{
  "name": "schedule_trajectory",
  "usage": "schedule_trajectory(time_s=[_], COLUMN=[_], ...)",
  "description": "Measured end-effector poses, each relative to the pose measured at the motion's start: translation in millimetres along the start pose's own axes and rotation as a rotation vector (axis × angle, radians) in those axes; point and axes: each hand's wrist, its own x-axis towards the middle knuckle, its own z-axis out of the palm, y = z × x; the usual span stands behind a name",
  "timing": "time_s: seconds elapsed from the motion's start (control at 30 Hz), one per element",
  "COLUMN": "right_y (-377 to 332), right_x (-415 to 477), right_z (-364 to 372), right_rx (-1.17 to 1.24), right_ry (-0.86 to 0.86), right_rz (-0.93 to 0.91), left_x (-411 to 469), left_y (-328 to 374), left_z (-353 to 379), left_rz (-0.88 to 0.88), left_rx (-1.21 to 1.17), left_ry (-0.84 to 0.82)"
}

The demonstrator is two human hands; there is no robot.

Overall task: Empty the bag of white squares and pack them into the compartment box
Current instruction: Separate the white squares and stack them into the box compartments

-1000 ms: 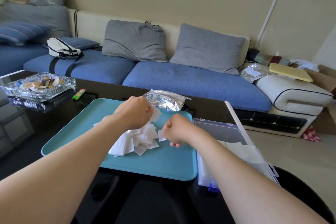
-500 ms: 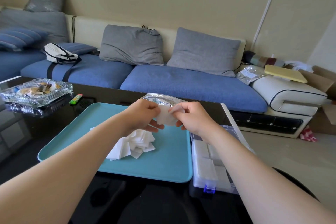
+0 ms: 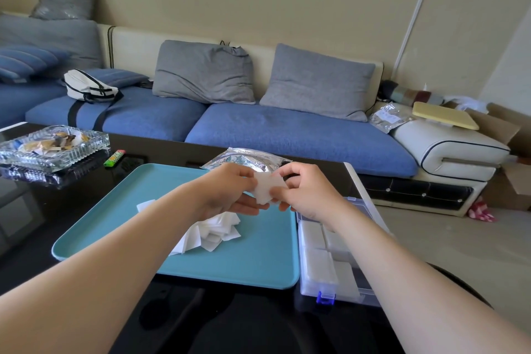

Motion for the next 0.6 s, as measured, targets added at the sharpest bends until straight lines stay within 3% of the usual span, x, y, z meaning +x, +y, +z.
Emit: schedule_trajectory(time_s=[0.4,0.6], right_y=[0.7,-0.5], right_x=[5.4,5.0], right_z=[10.0,9.4], right_rx=[-0.127,-0.142], right_ry=[0.304,0.226], right_rz=[-0.184,-0.216], left_x=[-3.0,-6.2], left_y=[4.8,4.5], left_z=[3.4,2.3], left_rz=[0.027,0.032], left_rx=[-0.098,0.074], left_ry=[0.058,0.102])
